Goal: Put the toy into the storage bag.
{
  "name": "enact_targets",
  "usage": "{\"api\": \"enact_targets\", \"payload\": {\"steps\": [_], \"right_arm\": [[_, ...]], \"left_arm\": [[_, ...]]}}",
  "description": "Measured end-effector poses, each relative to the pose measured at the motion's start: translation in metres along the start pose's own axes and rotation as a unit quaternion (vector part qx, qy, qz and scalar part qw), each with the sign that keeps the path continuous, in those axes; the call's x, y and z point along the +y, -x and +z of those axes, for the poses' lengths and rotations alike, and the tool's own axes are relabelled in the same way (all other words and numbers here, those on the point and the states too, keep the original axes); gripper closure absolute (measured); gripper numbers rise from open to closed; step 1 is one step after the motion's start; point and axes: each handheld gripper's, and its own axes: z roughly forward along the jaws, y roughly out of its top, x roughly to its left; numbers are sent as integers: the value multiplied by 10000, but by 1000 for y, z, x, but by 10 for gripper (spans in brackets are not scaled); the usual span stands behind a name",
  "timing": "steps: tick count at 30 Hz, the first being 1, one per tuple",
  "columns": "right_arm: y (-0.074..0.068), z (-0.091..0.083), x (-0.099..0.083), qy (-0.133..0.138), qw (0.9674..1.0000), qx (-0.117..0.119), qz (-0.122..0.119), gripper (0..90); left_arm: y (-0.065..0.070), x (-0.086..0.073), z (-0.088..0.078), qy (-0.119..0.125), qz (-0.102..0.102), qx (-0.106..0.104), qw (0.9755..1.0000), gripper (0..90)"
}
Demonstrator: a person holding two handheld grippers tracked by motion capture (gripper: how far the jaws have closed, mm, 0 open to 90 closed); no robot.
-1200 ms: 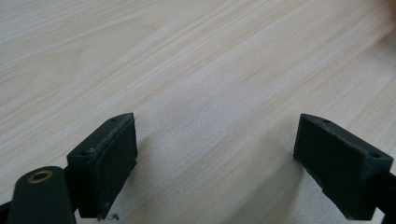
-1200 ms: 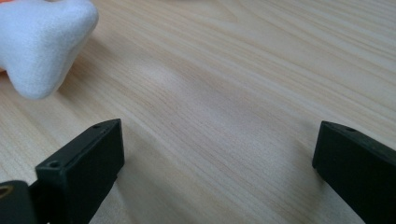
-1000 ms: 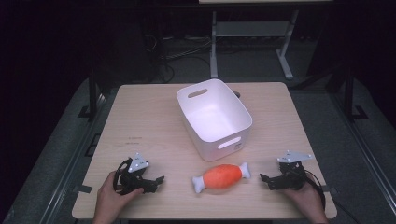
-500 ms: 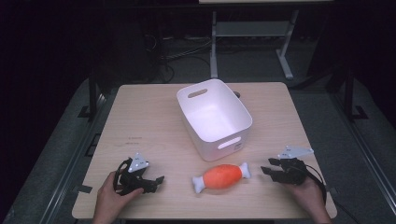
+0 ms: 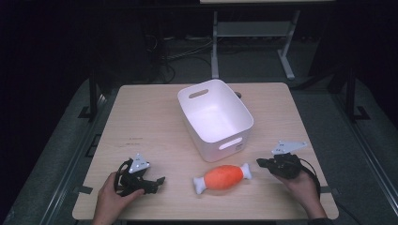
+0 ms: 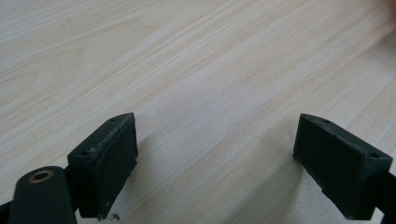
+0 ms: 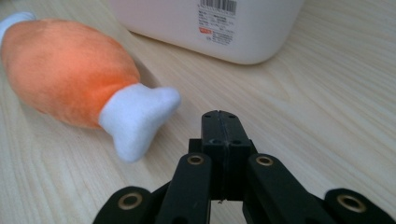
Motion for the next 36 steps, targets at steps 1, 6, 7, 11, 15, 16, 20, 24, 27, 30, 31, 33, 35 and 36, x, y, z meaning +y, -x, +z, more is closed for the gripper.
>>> {"api": "enact_targets", "payload": {"steps": [1,6,7,11,15,16,20,24,27,30,31,33,35,36], "right_arm": [[0,0,0,0,10000,0,0,897],[-2,7,10,-2,9999,118,-112,898],[-3,8,12,-11,9998,130,-129,898],[-6,16,19,-2,9996,209,-194,898],[-9,23,27,-24,9993,235,-275,898],[-9,25,28,-25,9992,252,-297,898],[-10,31,33,-95,9990,258,-342,898],[-12,36,33,-204,9984,343,-402,898],[-14,36,32,-194,9981,405,-411,898],[-16,34,30,-214,9980,452,-397,899],[-18,33,29,-228,9979,464,-384,899],[-18,33,28,-230,9978,463,-404,898],[-21,31,27,-249,9975,505,-425,899],[-22,30,25,-265,9973,515,-445,898]], "left_arm": [[0,0,0,-2,3,3,10000,128],[0,0,0,-1,2,0,10000,128],[0,0,0,0,0,1,10000,128],[0,0,0,0,2,0,10000,128],[0,0,0,-1,2,1,10000,128],[0,0,0,0,0,-1,10000,128],[0,0,0,-1,1,3,10000,128],[0,0,0,-1,0,0,10000,128],[0,0,0,-2,0,-1,10000,128],[0,0,0,-2,-1,-1,10000,128],[0,0,0,-1,0,-1,10000,128],[0,0,0,-1,0,0,10000,128],[0,0,0,0,1,-1,10000,128],[0,0,0,0,0,0,10000,128]]}}
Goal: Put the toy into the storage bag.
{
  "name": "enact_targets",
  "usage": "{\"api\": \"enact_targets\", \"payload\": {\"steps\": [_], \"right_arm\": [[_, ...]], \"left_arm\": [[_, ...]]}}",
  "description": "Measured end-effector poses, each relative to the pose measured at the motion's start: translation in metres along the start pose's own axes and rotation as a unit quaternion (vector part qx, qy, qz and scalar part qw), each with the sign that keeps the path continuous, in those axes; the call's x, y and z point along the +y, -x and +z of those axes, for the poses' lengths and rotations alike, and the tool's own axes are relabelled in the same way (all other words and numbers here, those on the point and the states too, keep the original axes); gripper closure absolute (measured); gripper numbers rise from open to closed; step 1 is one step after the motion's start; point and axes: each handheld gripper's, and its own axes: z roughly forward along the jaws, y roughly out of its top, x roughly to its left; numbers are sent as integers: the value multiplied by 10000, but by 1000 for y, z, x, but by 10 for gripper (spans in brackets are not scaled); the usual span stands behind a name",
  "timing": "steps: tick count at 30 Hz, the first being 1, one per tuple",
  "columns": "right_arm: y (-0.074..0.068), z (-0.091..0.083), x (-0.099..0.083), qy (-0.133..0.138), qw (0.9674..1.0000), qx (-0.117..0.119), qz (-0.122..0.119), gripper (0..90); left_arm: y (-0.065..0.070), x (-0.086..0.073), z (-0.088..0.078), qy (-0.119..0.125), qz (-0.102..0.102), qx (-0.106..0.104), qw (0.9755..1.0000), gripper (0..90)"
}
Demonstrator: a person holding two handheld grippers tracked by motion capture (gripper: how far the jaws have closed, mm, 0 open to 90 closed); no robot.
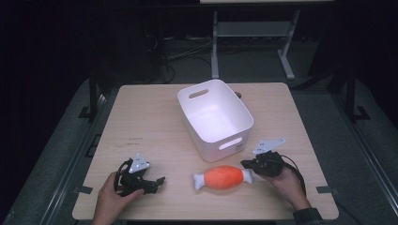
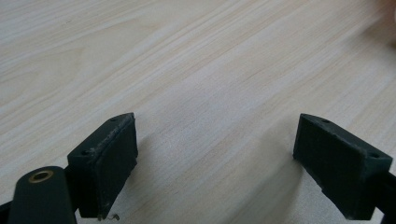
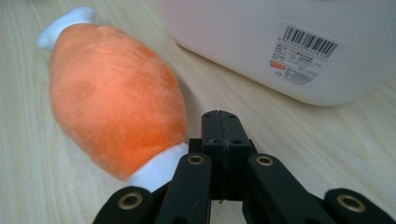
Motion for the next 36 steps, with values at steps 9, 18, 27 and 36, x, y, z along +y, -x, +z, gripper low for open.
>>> {"api": "enact_targets", "payload": {"steps": [9,18,27,36], "right_arm": [[-12,-5,-4,-5,9999,115,-82,898],[-24,-6,-4,-90,9994,268,-203,898],[-18,-13,1,-93,9996,251,83,680],[-15,-16,13,-272,9989,366,110,324]], "left_arm": [[0,0,0,-1,3,0,10000,128],[0,0,0,-1,2,-1,10000,128],[0,0,0,-1,1,0,10000,128],[0,0,0,0,2,1,10000,128]]}}
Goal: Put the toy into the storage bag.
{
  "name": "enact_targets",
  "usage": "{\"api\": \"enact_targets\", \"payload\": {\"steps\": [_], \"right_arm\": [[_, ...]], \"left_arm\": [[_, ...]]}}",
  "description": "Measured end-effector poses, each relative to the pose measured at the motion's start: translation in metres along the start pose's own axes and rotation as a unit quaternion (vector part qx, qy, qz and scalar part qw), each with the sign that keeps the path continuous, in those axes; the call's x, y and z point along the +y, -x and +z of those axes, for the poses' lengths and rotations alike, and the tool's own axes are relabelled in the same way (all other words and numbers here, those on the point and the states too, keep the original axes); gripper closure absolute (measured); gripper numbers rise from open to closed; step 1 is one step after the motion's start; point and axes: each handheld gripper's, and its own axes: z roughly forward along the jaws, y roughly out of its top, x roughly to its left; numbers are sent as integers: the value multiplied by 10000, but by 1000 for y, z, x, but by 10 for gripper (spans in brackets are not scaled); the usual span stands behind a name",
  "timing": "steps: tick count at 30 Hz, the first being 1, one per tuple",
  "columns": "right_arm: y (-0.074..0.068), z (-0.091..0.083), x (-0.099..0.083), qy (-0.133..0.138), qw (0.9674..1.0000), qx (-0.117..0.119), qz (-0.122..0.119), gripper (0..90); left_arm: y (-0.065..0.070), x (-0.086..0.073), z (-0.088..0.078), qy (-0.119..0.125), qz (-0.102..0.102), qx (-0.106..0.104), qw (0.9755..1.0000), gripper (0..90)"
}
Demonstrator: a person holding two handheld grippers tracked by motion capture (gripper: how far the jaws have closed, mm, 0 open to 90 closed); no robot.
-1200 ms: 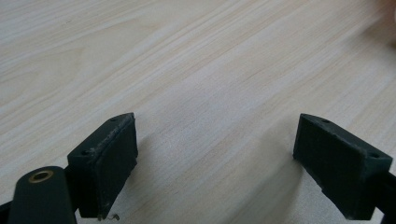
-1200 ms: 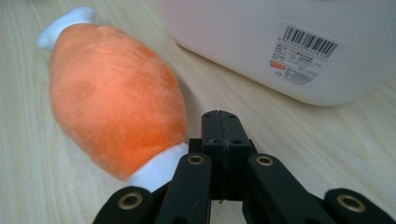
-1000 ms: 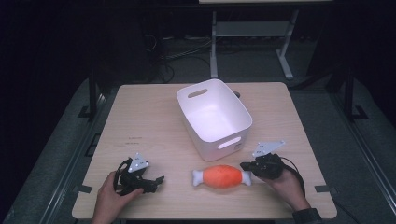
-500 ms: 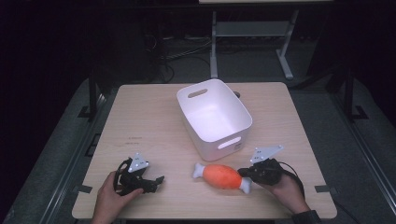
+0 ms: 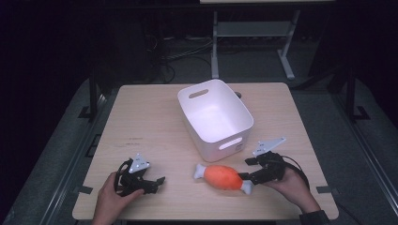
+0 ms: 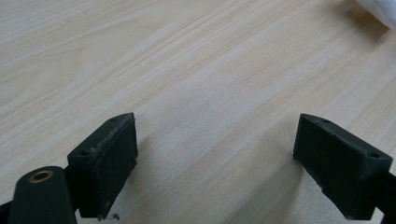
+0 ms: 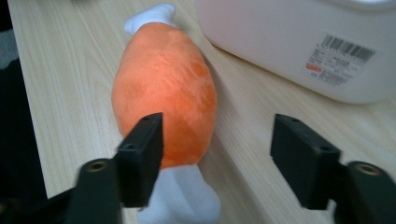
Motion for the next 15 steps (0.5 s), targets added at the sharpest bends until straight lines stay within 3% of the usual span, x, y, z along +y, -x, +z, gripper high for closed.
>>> {"api": "enact_targets", "payload": {"steps": [3,6,15], "right_arm": [[-2,1,4,-78,9999,9,-84,281],[-6,7,11,-237,9993,26,-274,149],[-13,20,23,-336,9976,172,-583,17]], "left_arm": [[0,0,0,10,-12,2,10000,128],[0,0,0,-2,1,2,10000,128],[0,0,0,-3,3,2,10000,128]]}}
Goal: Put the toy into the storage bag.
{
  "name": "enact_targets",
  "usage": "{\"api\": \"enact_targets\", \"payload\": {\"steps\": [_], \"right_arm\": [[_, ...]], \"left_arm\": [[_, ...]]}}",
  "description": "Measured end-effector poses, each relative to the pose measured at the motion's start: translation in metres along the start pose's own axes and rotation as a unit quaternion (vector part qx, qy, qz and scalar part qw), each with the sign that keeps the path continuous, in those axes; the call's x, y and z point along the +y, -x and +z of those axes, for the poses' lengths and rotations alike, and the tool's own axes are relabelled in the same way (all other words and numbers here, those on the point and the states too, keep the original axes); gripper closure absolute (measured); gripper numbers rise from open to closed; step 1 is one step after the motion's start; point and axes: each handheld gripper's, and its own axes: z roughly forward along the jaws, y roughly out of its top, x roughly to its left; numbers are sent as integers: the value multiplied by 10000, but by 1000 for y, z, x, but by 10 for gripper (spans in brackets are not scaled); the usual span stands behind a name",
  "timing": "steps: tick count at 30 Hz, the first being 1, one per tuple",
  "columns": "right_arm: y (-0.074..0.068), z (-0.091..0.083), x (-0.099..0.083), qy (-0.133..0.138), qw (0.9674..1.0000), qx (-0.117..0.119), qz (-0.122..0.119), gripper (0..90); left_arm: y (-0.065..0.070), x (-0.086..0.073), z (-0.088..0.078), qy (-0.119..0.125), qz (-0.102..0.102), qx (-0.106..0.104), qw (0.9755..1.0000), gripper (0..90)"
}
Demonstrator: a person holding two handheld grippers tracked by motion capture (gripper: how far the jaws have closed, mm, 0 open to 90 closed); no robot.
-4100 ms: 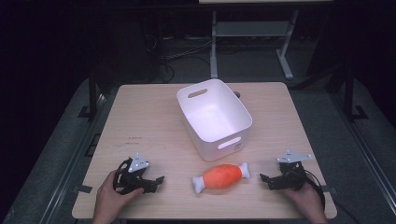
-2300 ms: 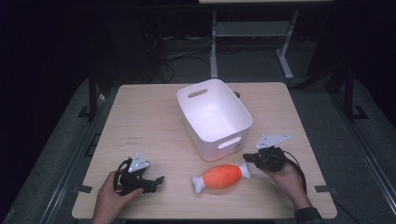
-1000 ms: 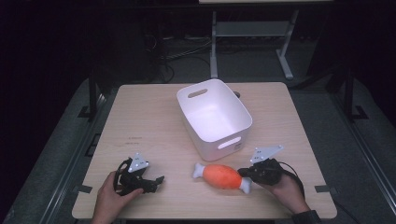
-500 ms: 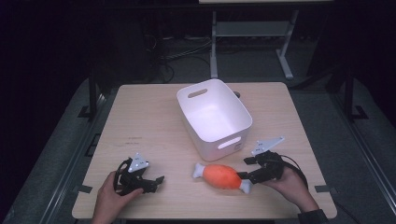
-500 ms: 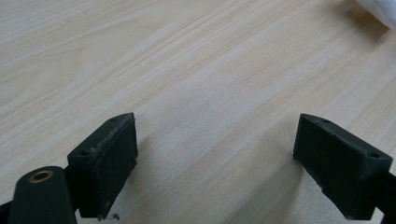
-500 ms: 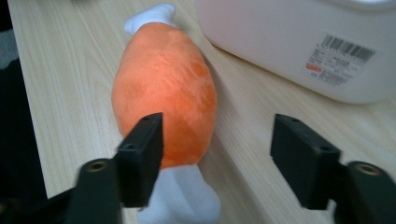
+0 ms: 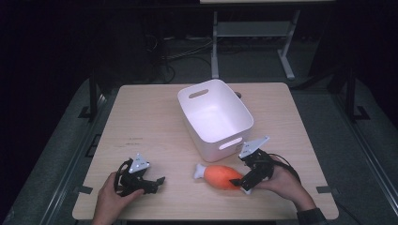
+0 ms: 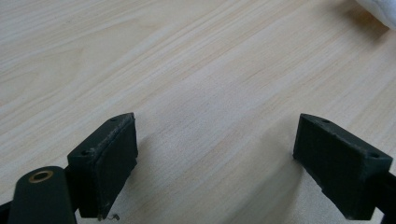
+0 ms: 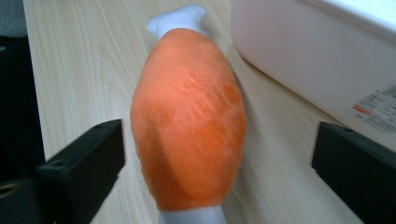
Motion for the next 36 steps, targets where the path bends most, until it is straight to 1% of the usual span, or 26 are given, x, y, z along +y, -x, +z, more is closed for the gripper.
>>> {"api": "enact_targets", "payload": {"steps": [2,5,6,7,8,9,13,18,22,24,27,31,35,36], "right_arm": [[-1,2,1,-23,10000,13,-10,12],[-4,8,5,-60,9998,132,-127,0],[-4,8,5,-60,9998,132,-127,0],[-6,12,8,-69,9997,160,-175,0],[-7,13,9,-93,9996,165,-227,0],[-7,13,9,-93,9996,165,-227,0],[-10,25,15,-205,9990,170,-351,0],[-11,32,18,-273,9989,180,-332,0],[-14,40,20,-360,9985,154,-381,0],[-17,47,20,-439,9981,83,-424,0],[-18,51,20,-502,9976,23,-484,0],[-19,56,19,-582,9971,27,-497,0],[-19,61,18,-679,9964,-36,-499,1],[-19,62,17,-679,9962,-66,-543,66]], "left_arm": [[0,0,0,0,-1,0,10000,128],[0,0,0,1,-1,-1,10000,128],[0,0,0,-1,-1,0,10000,128],[0,0,0,0,-1,0,10000,128],[0,0,0,0,-1,0,10000,128],[0,0,0,1,-1,-2,10000,128],[0,0,0,1,-18,-3,10000,128],[0,0,0,-1,0,0,10000,128],[0,0,0,0,-1,3,10000,128],[0,0,0,-9,9,1,10000,128],[0,0,0,-10,11,1,10000,128],[0,0,0,-16,18,-2,10000,128],[0,0,0,-14,17,-1,10000,128],[0,0,0,-1,2,-1,10000,128]]}}
